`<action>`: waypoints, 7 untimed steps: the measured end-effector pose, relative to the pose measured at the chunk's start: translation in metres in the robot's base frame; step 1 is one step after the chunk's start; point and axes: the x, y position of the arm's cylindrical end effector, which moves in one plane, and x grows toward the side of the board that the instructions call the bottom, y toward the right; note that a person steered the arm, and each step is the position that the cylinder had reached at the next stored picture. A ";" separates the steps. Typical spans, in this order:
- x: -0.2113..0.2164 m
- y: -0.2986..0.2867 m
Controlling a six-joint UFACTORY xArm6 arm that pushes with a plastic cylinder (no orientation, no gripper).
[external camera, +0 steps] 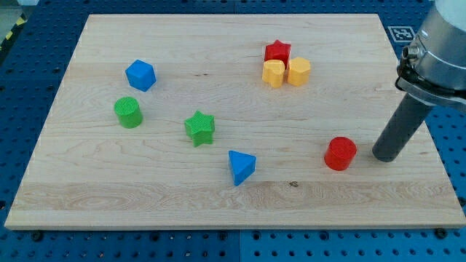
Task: Slide the red circle to the bottom of the yellow hexagon
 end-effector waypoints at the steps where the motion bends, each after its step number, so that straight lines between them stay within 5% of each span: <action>1: 0.012 0.000; 7: 0.030 -0.065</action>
